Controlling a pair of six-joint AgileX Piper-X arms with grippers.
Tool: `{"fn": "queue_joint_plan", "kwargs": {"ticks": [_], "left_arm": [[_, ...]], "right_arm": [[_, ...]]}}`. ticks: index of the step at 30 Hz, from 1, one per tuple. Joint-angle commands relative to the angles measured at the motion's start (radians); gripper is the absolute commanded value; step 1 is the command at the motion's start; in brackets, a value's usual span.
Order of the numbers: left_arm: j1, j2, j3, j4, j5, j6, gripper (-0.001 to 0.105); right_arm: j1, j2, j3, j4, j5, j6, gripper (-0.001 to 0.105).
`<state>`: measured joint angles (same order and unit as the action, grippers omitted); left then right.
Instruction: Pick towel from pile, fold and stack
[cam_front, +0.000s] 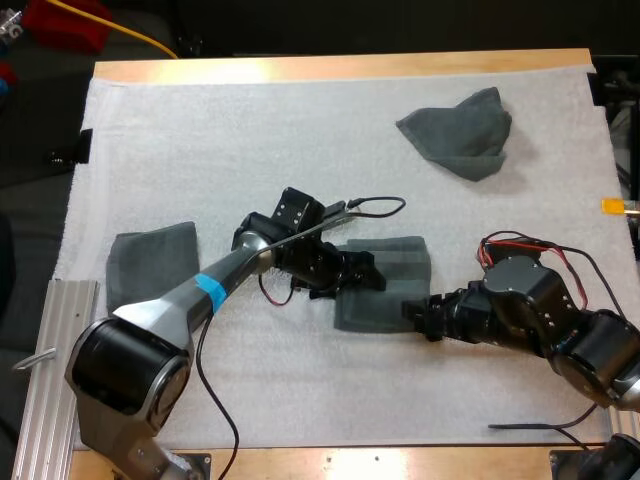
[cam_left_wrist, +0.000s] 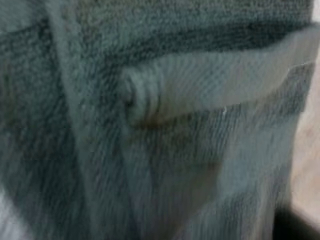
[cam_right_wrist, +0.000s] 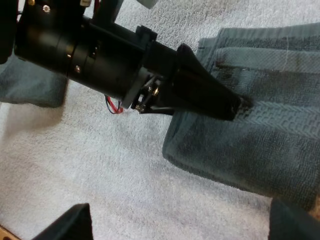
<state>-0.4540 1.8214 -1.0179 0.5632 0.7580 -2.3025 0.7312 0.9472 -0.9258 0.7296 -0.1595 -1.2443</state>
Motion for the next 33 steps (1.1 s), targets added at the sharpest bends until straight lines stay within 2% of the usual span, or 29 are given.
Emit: {"fn": "queue_joint_plan", "kwargs": {"ticks": [1,8,15,18,20,26,33], "left_arm": [[-0.008,0.006,-0.004,0.012,0.011,-0.012,0.071],[-0.015,0.006,-0.004,0.01,0.005,-0.027,0.061],[-0.016,0.006,-0.004,0.01,-0.004,-0.027,0.021],[-0.016,0.006,-0.004,0.01,-0.021,-0.006,0.007],[-0.016,0.006,-0.004,0.01,-0.021,0.013,0.002],[-0.008,-0.007,-0.004,0.046,-0.013,0.105,0.001],[0.1,-0.071,-0.027,0.217,-0.019,0.31,0.001]], "right_arm": [[0.002,-0.007,-0.006,0.008,0.006,-0.016,0.069],[0.002,-0.007,-0.006,0.008,0.006,-0.016,0.069],[0.002,-0.007,-0.006,0.008,0.006,-0.016,0.069],[0.002,-0.007,-0.006,0.008,0.006,-0.016,0.069],[0.002,-0.007,-0.006,0.008,0.006,-0.016,0.069],[0.002,-0.007,-0.006,0.008,0.006,-0.016,0.069],[0.002,-0.007,-0.006,0.008,0.006,-0.016,0.069]]}}
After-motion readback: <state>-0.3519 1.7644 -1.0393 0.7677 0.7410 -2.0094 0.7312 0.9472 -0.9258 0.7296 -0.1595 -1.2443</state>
